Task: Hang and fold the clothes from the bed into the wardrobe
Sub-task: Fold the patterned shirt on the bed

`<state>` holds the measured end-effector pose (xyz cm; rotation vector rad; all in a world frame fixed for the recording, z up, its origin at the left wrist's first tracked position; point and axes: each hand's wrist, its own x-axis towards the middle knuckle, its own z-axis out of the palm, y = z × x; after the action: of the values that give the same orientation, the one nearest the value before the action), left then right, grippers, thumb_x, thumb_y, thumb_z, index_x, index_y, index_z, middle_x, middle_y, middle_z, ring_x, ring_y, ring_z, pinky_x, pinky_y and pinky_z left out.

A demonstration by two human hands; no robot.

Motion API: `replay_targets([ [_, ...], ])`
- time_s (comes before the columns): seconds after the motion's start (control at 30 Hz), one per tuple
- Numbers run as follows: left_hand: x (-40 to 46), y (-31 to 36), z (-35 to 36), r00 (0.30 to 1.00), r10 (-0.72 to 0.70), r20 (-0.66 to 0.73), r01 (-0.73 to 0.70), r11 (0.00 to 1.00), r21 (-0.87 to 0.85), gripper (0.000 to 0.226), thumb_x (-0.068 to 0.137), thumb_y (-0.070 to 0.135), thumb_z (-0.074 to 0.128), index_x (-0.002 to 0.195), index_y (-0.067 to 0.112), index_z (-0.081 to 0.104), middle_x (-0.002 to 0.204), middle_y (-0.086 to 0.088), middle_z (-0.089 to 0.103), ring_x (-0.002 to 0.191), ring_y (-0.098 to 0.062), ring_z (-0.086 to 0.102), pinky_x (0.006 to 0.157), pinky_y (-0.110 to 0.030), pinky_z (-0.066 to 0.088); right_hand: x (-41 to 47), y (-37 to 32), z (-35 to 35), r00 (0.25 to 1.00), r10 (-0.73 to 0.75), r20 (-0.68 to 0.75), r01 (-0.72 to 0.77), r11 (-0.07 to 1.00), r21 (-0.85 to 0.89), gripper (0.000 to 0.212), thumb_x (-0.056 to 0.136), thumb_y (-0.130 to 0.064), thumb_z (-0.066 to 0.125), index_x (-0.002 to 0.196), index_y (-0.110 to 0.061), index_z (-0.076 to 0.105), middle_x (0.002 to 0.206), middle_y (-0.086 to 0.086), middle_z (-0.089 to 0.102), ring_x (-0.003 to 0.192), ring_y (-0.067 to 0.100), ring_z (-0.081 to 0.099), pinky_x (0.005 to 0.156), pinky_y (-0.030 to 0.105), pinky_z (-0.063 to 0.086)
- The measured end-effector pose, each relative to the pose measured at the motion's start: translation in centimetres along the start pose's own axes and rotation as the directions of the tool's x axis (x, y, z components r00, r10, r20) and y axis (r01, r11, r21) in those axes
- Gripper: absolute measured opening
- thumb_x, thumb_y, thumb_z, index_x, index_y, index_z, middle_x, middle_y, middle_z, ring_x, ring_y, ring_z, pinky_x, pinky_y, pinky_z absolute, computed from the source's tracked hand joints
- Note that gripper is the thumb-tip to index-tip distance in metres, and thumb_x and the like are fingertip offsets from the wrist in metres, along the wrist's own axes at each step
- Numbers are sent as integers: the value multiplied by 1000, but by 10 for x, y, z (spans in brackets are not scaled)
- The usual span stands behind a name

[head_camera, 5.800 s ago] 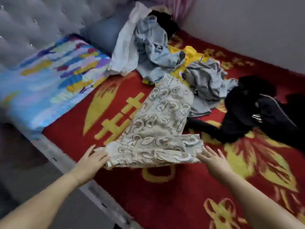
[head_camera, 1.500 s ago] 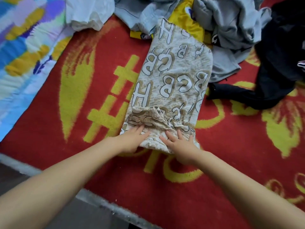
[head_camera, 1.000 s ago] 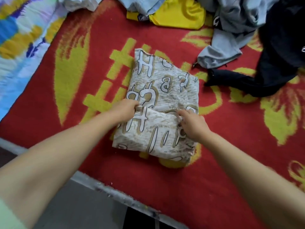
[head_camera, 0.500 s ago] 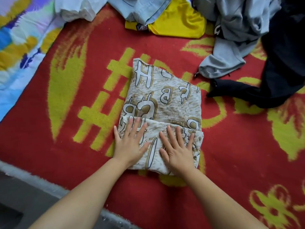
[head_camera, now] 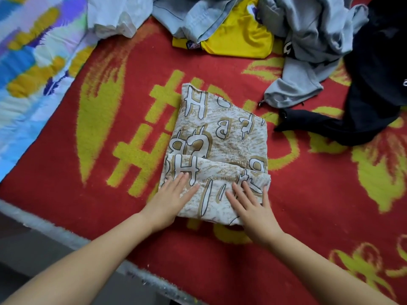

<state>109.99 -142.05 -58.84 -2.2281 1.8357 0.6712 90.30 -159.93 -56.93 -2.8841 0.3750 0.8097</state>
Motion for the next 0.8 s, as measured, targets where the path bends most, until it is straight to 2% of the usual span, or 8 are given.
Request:
replay_targets([
  [0.1, 1, -1, -32, 936, 16, 352, 74, 968, -239, 96, 76, -8, 38, 151, 28, -9, 159, -16, 7, 147, -26, 7, 118, -34, 11, 1, 2, -26, 938, -92, 334, 51, 990, 130, 86, 85, 7, 39, 154, -26, 0, 161, 1, -9, 148, 28, -11, 111, 66, 2],
  [0.17, 3, -11, -68, 841, 130, 525, 136, 889, -438, 77, 80, 3, 40, 150, 31, 24, 149, -7, 38, 131, -19, 42, 104, -26, 36, 4, 17, -62, 830, -249, 499, 61, 930, 363, 82, 82, 10, 37, 151, -30, 20, 157, 2, 24, 145, 19, 23, 113, 54, 27],
  [0.23, 10, -31, -109, 771, 195, 606, 237, 796, -557, 55, 71, 12, 46, 124, 26, 54, 113, -8, 64, 88, -13, 62, 72, -28, 50, 15, 41, -103, 771, -337, 540, -44, 819, 573, 54, 83, 5, 44, 130, -21, 52, 112, 1, 64, 102, 6, 64, 82, 28, 55],
  [0.4, 73, -94, -162, 897, -144, 418, 411, 621, -667, 39, 85, 7, 55, 124, 13, 56, 114, -1, 58, 100, -20, 58, 77, -34, 45, 72, 103, -143, 972, 105, 210, -225, 680, 698, 17, 91, -16, 59, 104, -27, 61, 99, -8, 63, 88, 19, 63, 72, 29, 48],
  [0.5, 110, -96, -147, 904, -394, 169, 409, 675, -615, 40, 92, 10, 50, 132, 16, 52, 123, -13, 58, 84, -21, 57, 67, -32, 44, 103, 101, -119, 913, 398, 89, -316, 555, 769, 34, 95, -11, 48, 127, -16, 56, 121, 9, 59, 91, 24, 62, 71, 30, 50],
  [0.57, 117, -82, -128, 828, -535, -166, 368, 743, -560, 41, 96, 13, 45, 137, 15, 47, 129, -13, 55, 104, -26, 54, 87, -38, 43, 110, 80, -99, 826, 550, -125, -316, 635, 705, 41, 95, -8, 44, 135, -12, 50, 137, 12, 50, 121, 27, 50, 100, 36, 40],
  [0.67, 119, -37, -94, 786, -387, -483, 255, 913, -317, 50, 98, 31, 36, 146, 17, 35, 149, -6, 39, 138, -24, 34, 114, -57, 12, 112, 29, -76, 756, 458, -468, -233, 856, 462, 48, 91, -19, 46, 139, -14, 48, 148, 11, 41, 141, 31, 32, 112, 60, 11],
  [0.8, 112, -8, -46, 904, -301, -304, 278, 953, -117, 59, 95, 44, 14, 151, 29, 13, 159, -2, 10, 147, -21, 9, 111, -66, 7, 118, -11, -40, 885, 332, -325, -252, 931, 265, 55, 97, -40, 22, 149, -24, 28, 157, 1, 25, 146, 28, 18, 107, 68, -2],
])
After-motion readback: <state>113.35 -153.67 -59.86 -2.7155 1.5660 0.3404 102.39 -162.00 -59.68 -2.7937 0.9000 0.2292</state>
